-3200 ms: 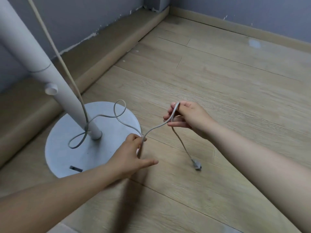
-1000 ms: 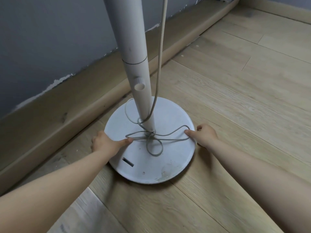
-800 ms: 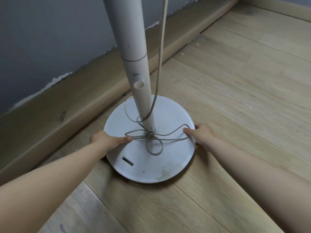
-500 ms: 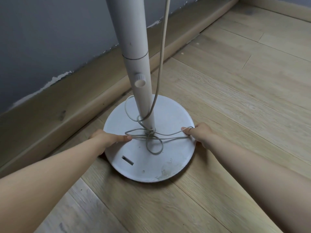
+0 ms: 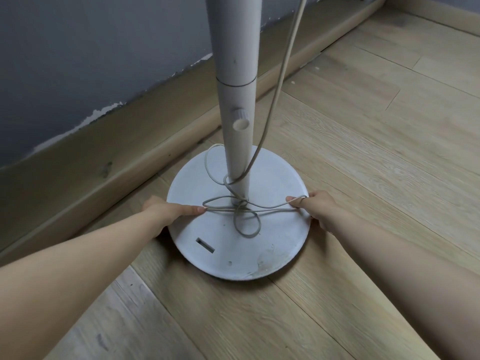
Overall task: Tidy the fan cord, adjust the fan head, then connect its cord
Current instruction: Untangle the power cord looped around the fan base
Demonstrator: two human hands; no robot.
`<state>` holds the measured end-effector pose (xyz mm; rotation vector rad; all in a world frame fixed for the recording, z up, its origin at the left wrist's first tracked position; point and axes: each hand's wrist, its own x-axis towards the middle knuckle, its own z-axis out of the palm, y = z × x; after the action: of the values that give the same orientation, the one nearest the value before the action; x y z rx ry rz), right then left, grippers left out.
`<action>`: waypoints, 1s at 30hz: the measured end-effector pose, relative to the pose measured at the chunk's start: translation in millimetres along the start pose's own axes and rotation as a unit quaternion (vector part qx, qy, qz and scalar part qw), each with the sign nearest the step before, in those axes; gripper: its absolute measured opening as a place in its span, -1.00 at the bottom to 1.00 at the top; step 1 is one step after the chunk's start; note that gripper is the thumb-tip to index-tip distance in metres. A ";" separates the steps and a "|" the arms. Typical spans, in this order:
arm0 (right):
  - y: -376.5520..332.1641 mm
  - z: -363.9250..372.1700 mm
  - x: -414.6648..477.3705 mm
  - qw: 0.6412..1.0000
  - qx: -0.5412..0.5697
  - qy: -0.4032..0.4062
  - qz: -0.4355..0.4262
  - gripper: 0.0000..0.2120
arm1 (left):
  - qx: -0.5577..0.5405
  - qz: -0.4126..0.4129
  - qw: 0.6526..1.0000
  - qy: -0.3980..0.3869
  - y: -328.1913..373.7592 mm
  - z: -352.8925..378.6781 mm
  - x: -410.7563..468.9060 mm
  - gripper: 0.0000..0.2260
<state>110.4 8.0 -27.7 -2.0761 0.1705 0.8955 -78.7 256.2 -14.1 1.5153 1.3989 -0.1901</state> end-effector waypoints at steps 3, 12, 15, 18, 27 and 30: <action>-1.0 -1.5 -2.2 1.000 0.022 -0.009 -0.010 -0.78 | -0.021 -0.004 1.000 -0.008 -1.9 -5.1 -1.3 -0.07; 4.6 -10.0 5.4 0.998 0.036 -0.035 0.023 -0.51 | -0.068 0.000 0.997 -0.038 -5.9 -8.5 -4.9 -0.14; 4.5 -9.5 9.0 0.996 0.037 -0.063 0.046 -0.44 | -0.083 -0.004 0.995 -0.053 -4.9 -15.9 1.3 0.03; 2.5 -9.7 8.2 0.993 0.067 -0.085 0.056 -0.38 | -0.110 -0.016 0.991 -0.071 -12.7 -19.0 20.1 0.04; -1.3 12.1 3.0 0.987 0.122 0.090 -0.058 -0.45 | -0.223 -0.015 0.970 -0.101 2.4 -1.6 -11.9 -0.66; -3.4 15.4 1.6 0.983 0.107 0.119 -0.086 -0.49 | -0.247 -0.011 0.965 -0.087 1.8 0.8 -8.8 -0.79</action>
<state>104.6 22.0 -32.4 -1.9565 0.2017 0.4998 -79.7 250.2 -7.4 1.0441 1.2102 0.0154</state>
